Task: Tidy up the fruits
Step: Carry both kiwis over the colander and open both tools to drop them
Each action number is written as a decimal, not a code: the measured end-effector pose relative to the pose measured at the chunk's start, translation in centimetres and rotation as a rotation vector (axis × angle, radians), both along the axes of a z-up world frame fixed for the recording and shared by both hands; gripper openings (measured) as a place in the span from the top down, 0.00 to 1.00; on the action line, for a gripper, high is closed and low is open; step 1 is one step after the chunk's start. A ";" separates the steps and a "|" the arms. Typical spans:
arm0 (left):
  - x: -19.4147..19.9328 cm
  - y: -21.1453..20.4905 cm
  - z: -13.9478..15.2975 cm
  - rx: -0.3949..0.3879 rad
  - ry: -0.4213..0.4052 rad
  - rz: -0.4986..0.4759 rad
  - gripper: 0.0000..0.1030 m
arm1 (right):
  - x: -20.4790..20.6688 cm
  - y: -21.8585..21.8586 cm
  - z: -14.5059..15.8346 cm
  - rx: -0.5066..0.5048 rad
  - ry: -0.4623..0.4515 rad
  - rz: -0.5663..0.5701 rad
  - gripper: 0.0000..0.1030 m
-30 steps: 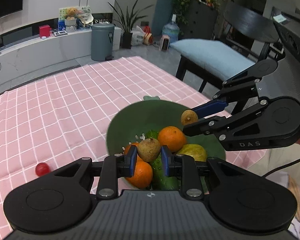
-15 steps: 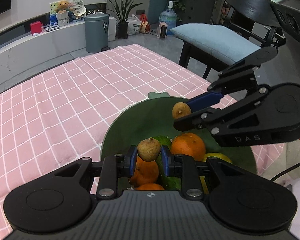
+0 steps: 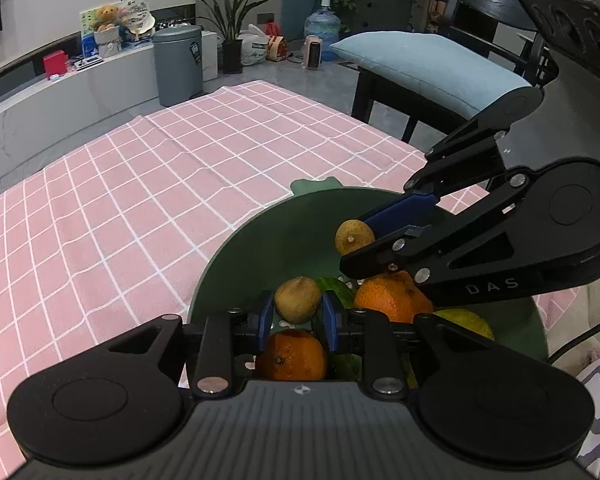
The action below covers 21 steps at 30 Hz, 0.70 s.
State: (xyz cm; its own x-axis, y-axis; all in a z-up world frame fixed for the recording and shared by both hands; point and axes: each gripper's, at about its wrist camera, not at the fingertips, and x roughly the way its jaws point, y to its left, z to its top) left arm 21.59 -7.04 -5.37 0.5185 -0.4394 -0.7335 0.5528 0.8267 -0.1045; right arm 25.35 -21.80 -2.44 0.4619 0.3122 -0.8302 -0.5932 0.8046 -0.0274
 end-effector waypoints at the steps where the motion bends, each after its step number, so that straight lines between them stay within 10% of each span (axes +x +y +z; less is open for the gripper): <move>1: -0.1 0.1 0.0 -0.005 0.002 0.002 0.72 | 0.1 0.0 0.0 0.004 0.003 -0.001 0.81; 21: -2.0 5.2 4.1 -0.035 -0.046 0.117 0.60 | 1.5 2.3 -1.3 0.002 0.066 -0.040 0.80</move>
